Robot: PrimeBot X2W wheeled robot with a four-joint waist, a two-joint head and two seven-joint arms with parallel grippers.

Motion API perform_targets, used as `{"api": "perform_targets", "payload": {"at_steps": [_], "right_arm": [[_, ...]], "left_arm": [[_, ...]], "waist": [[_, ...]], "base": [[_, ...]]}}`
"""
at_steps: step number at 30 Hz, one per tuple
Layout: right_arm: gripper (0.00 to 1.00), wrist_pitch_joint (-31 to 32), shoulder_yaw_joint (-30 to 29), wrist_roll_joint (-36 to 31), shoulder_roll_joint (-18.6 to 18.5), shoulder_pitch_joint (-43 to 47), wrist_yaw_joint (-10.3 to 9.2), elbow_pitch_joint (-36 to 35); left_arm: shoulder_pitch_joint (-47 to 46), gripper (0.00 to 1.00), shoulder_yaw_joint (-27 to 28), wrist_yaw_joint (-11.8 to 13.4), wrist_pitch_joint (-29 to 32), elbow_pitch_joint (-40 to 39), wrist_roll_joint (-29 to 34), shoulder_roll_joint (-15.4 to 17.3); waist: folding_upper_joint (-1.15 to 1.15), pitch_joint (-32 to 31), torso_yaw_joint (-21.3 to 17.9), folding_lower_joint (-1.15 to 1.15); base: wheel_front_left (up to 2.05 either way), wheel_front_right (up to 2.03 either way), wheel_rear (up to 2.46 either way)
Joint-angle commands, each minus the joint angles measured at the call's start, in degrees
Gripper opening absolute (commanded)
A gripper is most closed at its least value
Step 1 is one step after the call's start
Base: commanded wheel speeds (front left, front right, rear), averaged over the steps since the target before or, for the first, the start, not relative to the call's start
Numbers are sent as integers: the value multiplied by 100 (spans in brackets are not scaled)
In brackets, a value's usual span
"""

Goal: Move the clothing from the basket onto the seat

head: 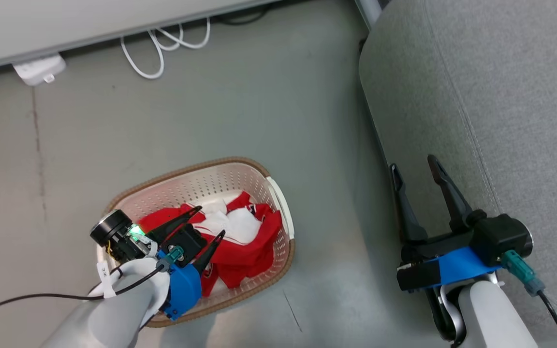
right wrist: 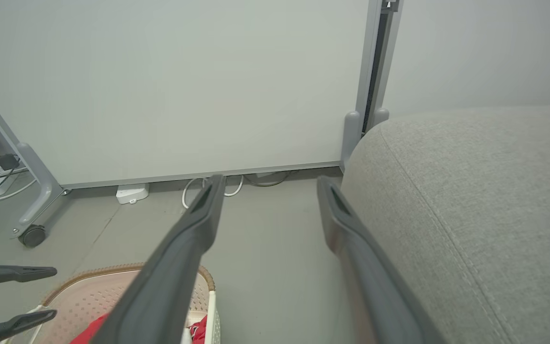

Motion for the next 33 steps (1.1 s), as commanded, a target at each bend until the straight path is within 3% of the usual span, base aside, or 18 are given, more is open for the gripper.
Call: {"api": "perform_targets", "payload": {"at_steps": [1, 14, 21, 33], "right_arm": [[100, -1, 3, 31, -15, -165, -2, -69], [100, -2, 1, 101, -14, -643, -2, -379], [100, -2, -6, 165, -14, -791, -2, -585], [100, -2, 7, 209, -15, -866, -2, -929]], "left_arm": [[-234, 100, -291, 6, -18, 175, -67, 115], [-1370, 100, -2546, 7, -18, 1203, -468, 472], [-1858, 100, -2865, 6, -18, 1474, -314, 590], [-2412, 100, -2891, 6, -18, 1906, 273, 542]], "waist": [[0, 410, -179, -1], [0, 1659, -415, -1], [0, 2302, -553, -1], [0, 3031, -672, -1]], "base": [[0, 0, 0], [0, 0, 0], [0, 0, 0], [0, 0, 0]]}}
